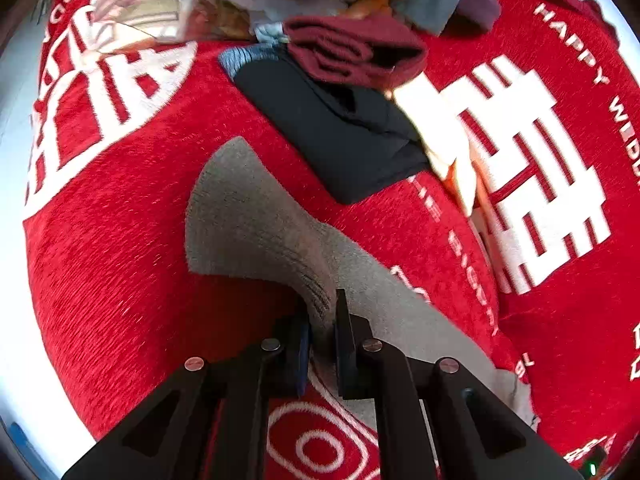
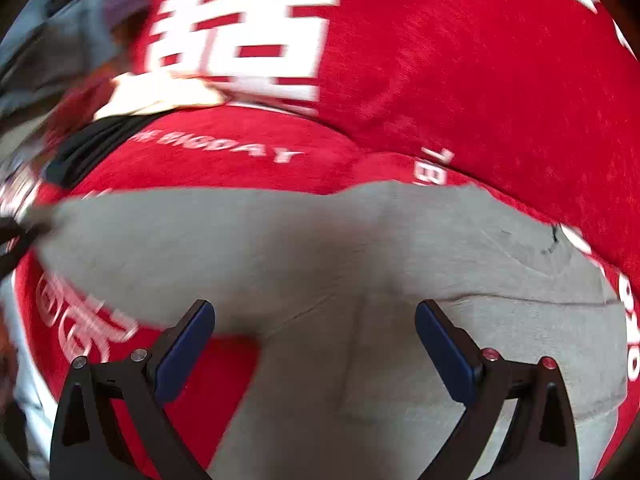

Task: Fold small clothes
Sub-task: 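Lift and carry the held sleeve across the shirt body with the left gripper, then lay the sleeve on the shirt and open the left gripper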

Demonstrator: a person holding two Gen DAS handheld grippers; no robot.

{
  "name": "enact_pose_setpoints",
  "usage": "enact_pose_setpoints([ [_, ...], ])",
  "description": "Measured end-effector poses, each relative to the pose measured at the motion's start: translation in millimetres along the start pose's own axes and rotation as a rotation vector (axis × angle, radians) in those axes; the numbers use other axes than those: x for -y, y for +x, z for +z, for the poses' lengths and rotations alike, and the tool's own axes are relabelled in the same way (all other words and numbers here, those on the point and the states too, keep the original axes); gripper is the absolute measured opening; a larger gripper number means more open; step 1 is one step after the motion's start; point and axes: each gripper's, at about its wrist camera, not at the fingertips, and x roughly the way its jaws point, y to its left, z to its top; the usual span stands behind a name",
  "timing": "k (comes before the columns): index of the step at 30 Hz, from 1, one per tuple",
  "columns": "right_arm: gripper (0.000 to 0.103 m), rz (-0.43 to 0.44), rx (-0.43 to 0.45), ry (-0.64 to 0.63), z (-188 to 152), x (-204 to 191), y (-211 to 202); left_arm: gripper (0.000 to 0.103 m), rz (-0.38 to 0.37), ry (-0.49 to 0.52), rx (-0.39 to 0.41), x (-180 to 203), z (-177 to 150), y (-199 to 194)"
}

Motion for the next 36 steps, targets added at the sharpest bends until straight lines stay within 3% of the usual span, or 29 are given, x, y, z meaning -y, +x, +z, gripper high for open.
enact_pose_setpoints([
  [3, 0.101, -0.050, -0.038, 0.005, 13.3, -6.9, 27.0, 0.011, 0.010, 0.069, 0.062, 17.8, -0.5, -25.3],
  [6, 0.101, -0.055, -0.106, -0.071, 11.4, -44.4, 56.6, 0.011, 0.050, 0.152, 0.113, 40.6, 0.1, -41.1],
  [8, 0.101, -0.063, -0.080, -0.160, 8.3, -73.2, 55.9, 0.011, 0.065, 0.184, 0.127, 59.3, -3.3, -52.1],
  [11, 0.101, 0.133, -0.069, -0.136, 11.8, -72.9, 33.5, 0.011, 0.076, 0.219, 0.136, 71.2, -3.2, -84.9],
  [12, 0.101, 0.148, -0.061, -0.114, 11.5, -64.7, 27.8, 0.011, 0.081, 0.238, 0.143, 77.6, -5.0, -88.9],
  [16, 0.101, 0.032, -0.001, -0.053, -4.4, 6.8, -7.1, 0.011, 0.095, 0.369, 0.176, 124.6, -27.7, -100.7],
  [24, 0.101, -0.145, 0.047, 0.230, -75.4, 215.9, -85.5, 0.011, 0.036, 0.616, 0.093, 260.6, -117.0, -95.3],
  [29, 0.101, -0.205, 0.108, 0.367, -109.4, 308.5, -130.2, 0.011, -0.095, 0.778, 0.079, 370.6, -207.3, -126.4],
  [32, 0.101, -0.230, 0.131, 0.392, -126.3, 338.9, -145.1, 0.011, -0.159, 0.868, 0.036, 429.4, -272.0, -133.7],
  [36, 0.101, -0.244, 0.140, 0.398, -148.6, 365.3, -149.6, 0.011, -0.188, 1.002, -0.036, 487.8, -373.3, -119.7],
])
